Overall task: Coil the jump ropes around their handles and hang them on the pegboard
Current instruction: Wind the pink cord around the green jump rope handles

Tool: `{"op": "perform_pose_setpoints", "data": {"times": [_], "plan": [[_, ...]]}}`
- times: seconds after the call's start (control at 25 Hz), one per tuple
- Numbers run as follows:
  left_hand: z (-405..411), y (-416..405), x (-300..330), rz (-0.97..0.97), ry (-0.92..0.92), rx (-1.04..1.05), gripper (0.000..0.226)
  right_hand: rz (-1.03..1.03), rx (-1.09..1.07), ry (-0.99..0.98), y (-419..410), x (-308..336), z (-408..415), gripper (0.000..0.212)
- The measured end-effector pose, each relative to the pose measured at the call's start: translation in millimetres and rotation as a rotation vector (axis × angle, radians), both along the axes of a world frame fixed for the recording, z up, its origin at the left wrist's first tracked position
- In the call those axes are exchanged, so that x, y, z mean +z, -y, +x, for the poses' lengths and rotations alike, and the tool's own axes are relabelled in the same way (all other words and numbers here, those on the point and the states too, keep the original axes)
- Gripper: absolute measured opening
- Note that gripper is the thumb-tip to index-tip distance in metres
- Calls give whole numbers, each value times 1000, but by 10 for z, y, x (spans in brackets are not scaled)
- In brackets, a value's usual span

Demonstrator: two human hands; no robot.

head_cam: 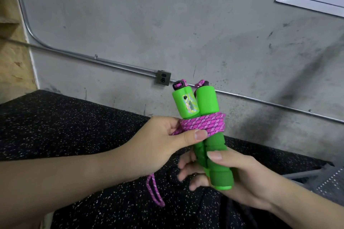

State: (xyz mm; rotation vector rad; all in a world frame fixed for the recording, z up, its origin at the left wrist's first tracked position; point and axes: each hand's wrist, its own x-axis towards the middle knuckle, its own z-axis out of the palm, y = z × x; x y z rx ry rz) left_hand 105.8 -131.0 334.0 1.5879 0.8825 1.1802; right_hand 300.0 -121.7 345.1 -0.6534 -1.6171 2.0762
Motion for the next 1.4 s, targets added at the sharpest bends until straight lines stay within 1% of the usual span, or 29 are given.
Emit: {"op": "perform_pose_setpoints", "data": {"times": [0.04,0.08,0.12,0.16,0.2,0.28,0.32,0.36,0.4,0.44,0.52,0.64,0.68,0.76,0.84,0.88,0.92,0.96,1.0,1.04,1.12,1.16,1.2,1.28,1.36,1.4], "plan": [[3,23,35,-17,-12,-18,15,-10,70,-24,5,18,23,50],[1,41,72,-28,-15,-34,14,7,96,-22,9,24,24,45],[-10,57,102,-35,-21,-34,14,29,74,-2,8,11,17,40],[-42,43,84,-24,-43,-21,20,55,22,28,12,4,-2,35],[-69,43,83,-10,-97,12,32,91,-51,59,12,-8,-16,31],[-124,-20,25,-28,-216,115,70,166,-217,117,-2,-22,-17,24],[-150,-66,-19,-41,-247,148,88,199,-283,141,-10,-20,-10,23],[-162,-93,-37,-42,-258,173,99,226,-334,162,-20,-22,-1,23],[-162,-116,-47,-19,-257,185,103,244,-376,179,-29,-19,2,21],[-156,-125,-50,14,-263,196,101,258,-409,190,-39,-17,-2,18],[-120,-115,-41,55,-288,208,91,271,-456,219,-39,6,-28,12],[-66,-79,-20,39,-295,193,76,294,-474,270,-47,49,-78,13],[-55,-63,-4,40,-294,183,74,314,-472,283,-48,47,-93,15],[-42,-38,19,39,-285,184,84,396,-488,317,-46,3,-116,22],[-38,-43,13,39,-273,203,97,589,-543,393,-33,-49,-124,29],[-36,-50,4,39,-260,192,98,675,-564,421,-28,-55,-111,31],[-30,-46,10,34,-244,166,97,708,-563,425,-30,-55,-79,31],[-29,-46,16,27,-221,135,95,678,-515,393,-25,-45,-40,29],[-37,-36,34,20,-195,94,89,589,-421,332,-12,-31,-9,24],[-44,-18,50,14,-172,44,80,449,-301,248,7,-16,10,21],[-51,13,65,-7,-137,-60,60,150,-104,92,31,-4,48,29],[-49,18,62,-13,-135,-92,56,79,-48,72,38,-7,72,34],[-45,22,61,-13,-148,-96,57,57,-26,79,43,-9,86,36],[-42,16,68,-5,-225,-42,67,65,-51,110,26,-33,113,32],[-55,9,85,-17,-320,33,73,96,-134,103,10,-56,115,27],[-66,13,101,-32,-346,68,71,113,-193,85,-2,-78,109,25]]}}
